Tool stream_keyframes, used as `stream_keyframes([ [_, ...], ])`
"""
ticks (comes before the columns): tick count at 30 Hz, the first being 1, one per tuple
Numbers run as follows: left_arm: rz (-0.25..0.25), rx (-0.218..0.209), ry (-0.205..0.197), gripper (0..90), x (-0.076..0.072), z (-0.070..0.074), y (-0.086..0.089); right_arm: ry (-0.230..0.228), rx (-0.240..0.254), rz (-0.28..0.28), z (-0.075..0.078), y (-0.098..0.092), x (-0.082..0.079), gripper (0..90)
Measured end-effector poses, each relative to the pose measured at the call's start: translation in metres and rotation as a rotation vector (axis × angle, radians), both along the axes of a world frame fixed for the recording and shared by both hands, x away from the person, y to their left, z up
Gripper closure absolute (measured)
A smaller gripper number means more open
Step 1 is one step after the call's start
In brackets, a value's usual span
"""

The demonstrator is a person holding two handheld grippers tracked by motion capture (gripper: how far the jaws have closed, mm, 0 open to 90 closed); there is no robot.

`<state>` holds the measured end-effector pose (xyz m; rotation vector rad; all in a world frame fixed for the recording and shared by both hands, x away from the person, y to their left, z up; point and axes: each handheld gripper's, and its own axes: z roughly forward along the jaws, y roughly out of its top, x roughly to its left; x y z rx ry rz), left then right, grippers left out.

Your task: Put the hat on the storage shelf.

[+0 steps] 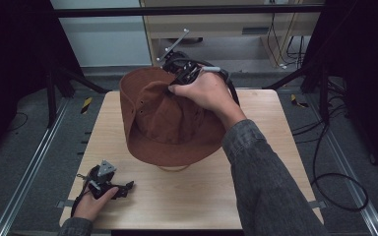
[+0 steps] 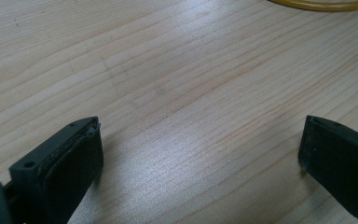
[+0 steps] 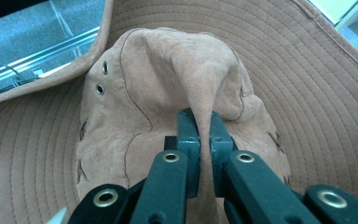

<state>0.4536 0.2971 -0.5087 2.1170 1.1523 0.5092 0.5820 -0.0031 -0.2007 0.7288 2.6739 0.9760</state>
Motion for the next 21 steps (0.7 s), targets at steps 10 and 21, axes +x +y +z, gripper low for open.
stream_keyframes([
  [10, 0.000, 0.000, 0.000, 0.0, 0.0000, 0.0000, 0.0000, 0.001, 0.018, -0.004, -0.0039, -0.0038, 0.0011, 88.1],
  [21, 0.000, 0.000, 0.000, 0.0, 0.0000, 0.0000, 0.0000, 0.006, 0.006, -0.001, -0.0090, -0.0005, 0.0029, 87.8],
])
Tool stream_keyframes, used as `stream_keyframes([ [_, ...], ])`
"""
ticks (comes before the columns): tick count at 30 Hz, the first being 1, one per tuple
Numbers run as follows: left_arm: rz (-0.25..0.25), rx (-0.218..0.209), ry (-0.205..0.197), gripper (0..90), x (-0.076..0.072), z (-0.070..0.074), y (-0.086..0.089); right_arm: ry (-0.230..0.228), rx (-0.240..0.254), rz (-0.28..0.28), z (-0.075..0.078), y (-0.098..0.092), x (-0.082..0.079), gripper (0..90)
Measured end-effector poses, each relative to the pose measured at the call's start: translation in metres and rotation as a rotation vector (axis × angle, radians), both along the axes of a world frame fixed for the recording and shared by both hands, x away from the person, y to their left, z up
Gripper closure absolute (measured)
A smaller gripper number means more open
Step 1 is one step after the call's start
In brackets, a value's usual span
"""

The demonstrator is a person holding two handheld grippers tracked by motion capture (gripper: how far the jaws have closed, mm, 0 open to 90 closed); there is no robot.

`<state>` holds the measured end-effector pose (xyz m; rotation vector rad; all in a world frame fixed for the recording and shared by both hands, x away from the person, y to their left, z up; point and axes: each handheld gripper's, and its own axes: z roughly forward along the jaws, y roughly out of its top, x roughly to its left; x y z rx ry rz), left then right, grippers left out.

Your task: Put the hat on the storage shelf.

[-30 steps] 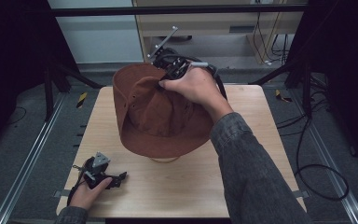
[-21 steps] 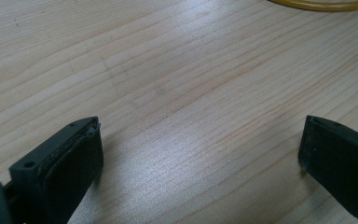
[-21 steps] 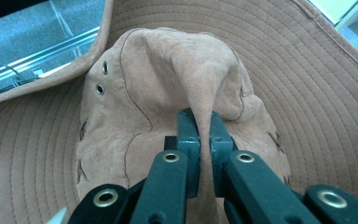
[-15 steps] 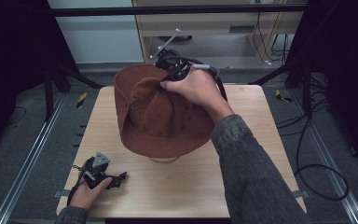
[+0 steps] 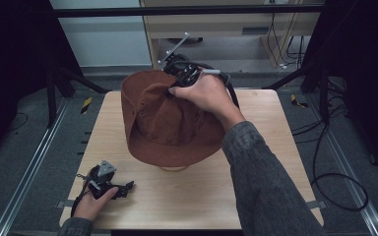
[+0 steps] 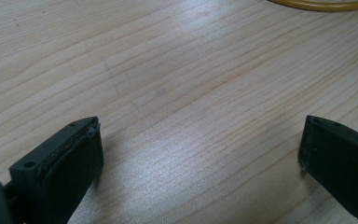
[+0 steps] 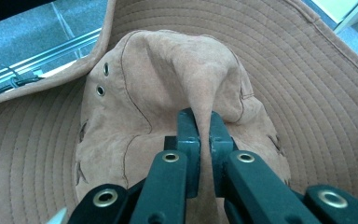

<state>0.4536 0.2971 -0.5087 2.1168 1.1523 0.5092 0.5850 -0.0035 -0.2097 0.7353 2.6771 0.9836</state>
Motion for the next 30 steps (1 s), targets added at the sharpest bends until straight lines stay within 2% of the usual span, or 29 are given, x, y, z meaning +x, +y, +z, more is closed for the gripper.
stream_keyframes([
  [12, 0.000, 0.000, 0.000, 0.0, 0.000, 0.000, 0.000, 0.022, 0.020, -0.005, -0.007, -0.003, 0.004, 86.7],
  [24, 0.000, 0.000, 0.000, 0.0, 0.000, 0.000, 0.000, 0.027, 0.021, 0.010, -0.009, 0.005, 0.002, 86.0],
  [30, -0.001, -0.002, 0.001, 0.0, 0.000, 0.000, 0.000, 0.030, 0.022, 0.015, -0.011, 0.005, 0.001, 80.8],
])
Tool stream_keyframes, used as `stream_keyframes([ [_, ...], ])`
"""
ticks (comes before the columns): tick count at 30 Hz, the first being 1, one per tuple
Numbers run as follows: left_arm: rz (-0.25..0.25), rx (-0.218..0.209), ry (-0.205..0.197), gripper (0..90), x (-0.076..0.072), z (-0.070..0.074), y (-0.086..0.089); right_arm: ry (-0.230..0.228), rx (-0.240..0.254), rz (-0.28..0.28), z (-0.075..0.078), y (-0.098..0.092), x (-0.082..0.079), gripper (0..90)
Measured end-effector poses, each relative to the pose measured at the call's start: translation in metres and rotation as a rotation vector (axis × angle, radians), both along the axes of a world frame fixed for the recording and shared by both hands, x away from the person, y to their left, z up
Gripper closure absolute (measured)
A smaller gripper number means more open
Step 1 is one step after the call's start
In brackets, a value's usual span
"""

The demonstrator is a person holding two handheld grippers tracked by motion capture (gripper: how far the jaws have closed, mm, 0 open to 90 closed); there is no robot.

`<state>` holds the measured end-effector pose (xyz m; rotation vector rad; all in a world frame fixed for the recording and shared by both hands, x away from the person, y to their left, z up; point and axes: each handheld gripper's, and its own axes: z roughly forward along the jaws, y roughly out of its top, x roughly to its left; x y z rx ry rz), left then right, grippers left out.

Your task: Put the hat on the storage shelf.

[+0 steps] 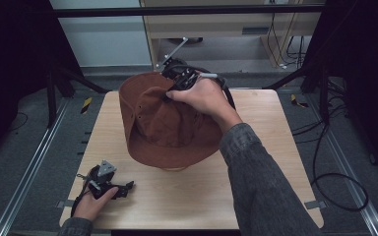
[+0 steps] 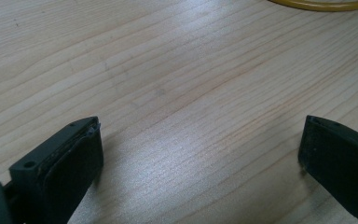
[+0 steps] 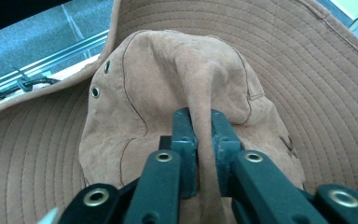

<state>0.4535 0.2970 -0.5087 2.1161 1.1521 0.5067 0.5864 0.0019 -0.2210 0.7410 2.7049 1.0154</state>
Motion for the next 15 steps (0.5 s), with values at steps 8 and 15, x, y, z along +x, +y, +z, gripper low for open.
stream_keyframes([
  [8, 0.000, 0.002, -0.001, 0.0, 0.0000, 0.0000, 0.0001, -0.008, -0.004, 0.014, -0.0034, 0.0027, -0.0024, 63.1],
  [15, 0.000, 0.002, -0.001, 0.0, 0.0000, 0.0000, 0.0001, -0.011, -0.004, 0.027, -0.0044, 0.0087, -0.0044, 56.9],
])
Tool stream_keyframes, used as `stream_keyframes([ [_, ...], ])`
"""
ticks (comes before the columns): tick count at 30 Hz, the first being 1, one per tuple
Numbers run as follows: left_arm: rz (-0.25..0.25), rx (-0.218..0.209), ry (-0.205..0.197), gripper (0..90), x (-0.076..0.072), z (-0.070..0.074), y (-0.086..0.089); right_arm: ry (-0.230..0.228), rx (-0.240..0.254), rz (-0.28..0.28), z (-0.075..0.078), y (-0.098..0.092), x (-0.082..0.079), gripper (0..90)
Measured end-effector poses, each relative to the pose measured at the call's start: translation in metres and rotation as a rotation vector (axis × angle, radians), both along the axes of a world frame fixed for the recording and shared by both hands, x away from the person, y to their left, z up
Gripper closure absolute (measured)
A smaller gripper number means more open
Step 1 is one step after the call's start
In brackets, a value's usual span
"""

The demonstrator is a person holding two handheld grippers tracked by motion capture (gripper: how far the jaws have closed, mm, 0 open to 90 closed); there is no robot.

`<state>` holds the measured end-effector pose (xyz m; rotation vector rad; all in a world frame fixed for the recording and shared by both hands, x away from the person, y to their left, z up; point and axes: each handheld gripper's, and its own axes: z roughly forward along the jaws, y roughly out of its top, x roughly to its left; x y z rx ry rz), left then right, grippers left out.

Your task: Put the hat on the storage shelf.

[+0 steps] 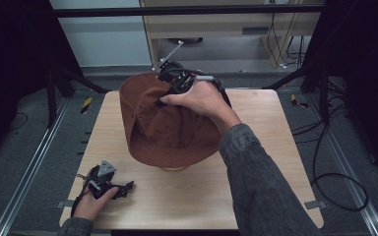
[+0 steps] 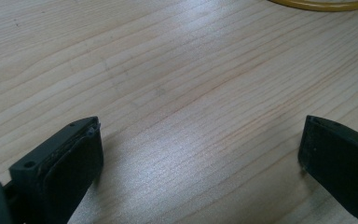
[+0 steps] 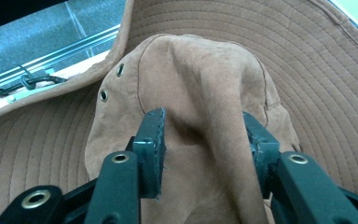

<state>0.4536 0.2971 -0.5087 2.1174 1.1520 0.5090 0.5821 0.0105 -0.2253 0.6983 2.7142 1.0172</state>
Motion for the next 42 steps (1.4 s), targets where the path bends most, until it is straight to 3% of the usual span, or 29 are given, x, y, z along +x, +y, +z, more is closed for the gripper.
stream_keyframes([
  [14, -0.001, 0.000, 0.000, 0.0, 0.000, 0.000, 0.000, -0.007, 0.014, -0.009, 0.004, -0.003, -0.001, 51.9],
  [28, -0.001, 0.000, 0.000, 0.0, 0.000, 0.000, 0.000, -0.001, -0.002, 0.015, 0.000, 0.006, -0.005, 46.3],
  [42, -0.001, 0.000, -0.001, 0.0, 0.000, 0.000, 0.000, -0.017, -0.011, 0.027, 0.000, 0.004, -0.013, 43.4],
])
